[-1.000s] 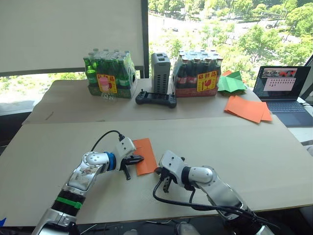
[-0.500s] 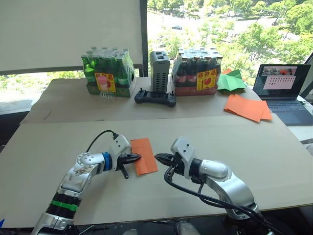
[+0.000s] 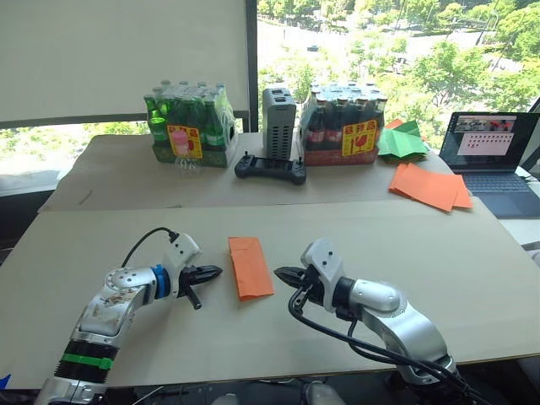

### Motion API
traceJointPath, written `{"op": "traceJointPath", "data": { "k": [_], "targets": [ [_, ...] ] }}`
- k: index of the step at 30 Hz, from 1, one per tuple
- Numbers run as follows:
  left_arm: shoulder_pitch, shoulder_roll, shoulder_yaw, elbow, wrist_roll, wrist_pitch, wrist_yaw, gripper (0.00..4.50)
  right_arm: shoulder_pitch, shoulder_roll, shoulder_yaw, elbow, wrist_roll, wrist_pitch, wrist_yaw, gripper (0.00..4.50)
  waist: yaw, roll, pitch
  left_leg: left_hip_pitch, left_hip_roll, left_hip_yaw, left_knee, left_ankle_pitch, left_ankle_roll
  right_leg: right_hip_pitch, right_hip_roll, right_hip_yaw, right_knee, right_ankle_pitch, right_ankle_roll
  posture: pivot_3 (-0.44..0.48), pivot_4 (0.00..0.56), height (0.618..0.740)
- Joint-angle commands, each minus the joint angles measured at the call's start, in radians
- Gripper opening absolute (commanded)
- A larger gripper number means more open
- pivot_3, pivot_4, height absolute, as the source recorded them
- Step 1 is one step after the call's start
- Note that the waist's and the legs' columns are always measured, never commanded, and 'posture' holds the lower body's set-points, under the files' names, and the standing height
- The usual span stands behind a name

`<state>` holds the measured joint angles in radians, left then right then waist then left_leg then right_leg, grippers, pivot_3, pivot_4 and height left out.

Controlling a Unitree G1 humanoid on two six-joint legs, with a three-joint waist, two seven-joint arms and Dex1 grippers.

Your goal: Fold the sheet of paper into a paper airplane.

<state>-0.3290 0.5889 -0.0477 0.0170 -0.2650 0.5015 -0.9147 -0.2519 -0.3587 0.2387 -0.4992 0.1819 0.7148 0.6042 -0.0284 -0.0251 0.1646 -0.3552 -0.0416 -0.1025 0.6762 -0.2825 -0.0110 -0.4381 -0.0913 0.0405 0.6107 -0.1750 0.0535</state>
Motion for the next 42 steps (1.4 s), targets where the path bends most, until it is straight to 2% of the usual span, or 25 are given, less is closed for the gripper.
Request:
{"op": "traceJointPath", "data": {
  "k": [1,8,12,19,26,33,42],
  "targets": [
    [-0.082,-0.047,-0.032,-0.019,-0.012,-0.016,0.001,0.00,-0.007,-0.004,-0.037,-0.018,0.023,-0.020,-0.010,0.03,0.007,0.000,0.000,0.000,0.000,0.000,0.000,0.000,0.000,0.000,0.000,0.000,0.000,0.000,0.000,0.000,0.150,0.723],
    [-0.155,-0.147,-0.141,0.046,0.028,-0.045,-0.004,0.00,-0.079,0.025,-0.081,-0.005,0.056,-0.020,-0.029,0.03,0.000,0.000,0.000,0.000,0.000,0.001,0.000,0.000,0.000,0.000,0.000,0.000,0.000,0.000,0.000,0.000,0.150,0.723],
    [-0.171,-0.175,-0.174,0.090,0.053,-0.076,-0.005,0.00,-0.181,0.072,-0.075,0.067,0.040,-0.035,-0.069,0.03,-0.010,0.000,0.000,0.000,0.001,0.001,0.000,0.000,0.000,0.000,0.002,0.000,0.001,0.001,-0.001,0.000,0.150,0.723],
    [-0.190,-0.200,-0.196,0.119,0.074,-0.100,-0.013,0.00,-0.295,0.065,0.068,0.288,-0.108,-0.068,-0.112,0.03,-0.008,0.000,0.000,0.000,0.000,0.001,0.000,0.000,0.000,0.000,0.000,0.000,0.000,0.001,-0.002,0.000,0.150,0.723],
    [-0.168,-0.167,-0.188,0.120,0.090,-0.113,-0.025,0.00,-0.275,0.045,0.117,0.406,-0.181,-0.061,-0.118,0.03,-0.010,0.000,0.000,-0.001,0.000,0.001,0.000,0.000,0.000,-0.001,0.000,0.000,0.000,0.001,-0.002,0.000,0.150,0.723],
    [-0.101,-0.081,-0.132,0.133,0.106,-0.120,-0.003,0.00,-0.201,0.007,0.114,0.374,-0.207,-0.050,-0.108,0.03,-0.016,0.000,0.000,0.001,0.001,0.001,0.000,0.000,0.000,0.000,0.001,0.001,0.001,0.001,-0.002,0.000,0.150,0.723],
    [-0.047,-0.061,-0.114,0.091,0.104,-0.102,0.022,0.00,-0.188,0.008,0.120,0.359,-0.224,-0.034,-0.115,0.03,-0.014,0.000,0.000,0.002,0.001,0.001,0.001,0.000,0.000,0.001,0.001,0.001,0.001,0.001,-0.002,0.000,0.150,0.723]
  ]
}}
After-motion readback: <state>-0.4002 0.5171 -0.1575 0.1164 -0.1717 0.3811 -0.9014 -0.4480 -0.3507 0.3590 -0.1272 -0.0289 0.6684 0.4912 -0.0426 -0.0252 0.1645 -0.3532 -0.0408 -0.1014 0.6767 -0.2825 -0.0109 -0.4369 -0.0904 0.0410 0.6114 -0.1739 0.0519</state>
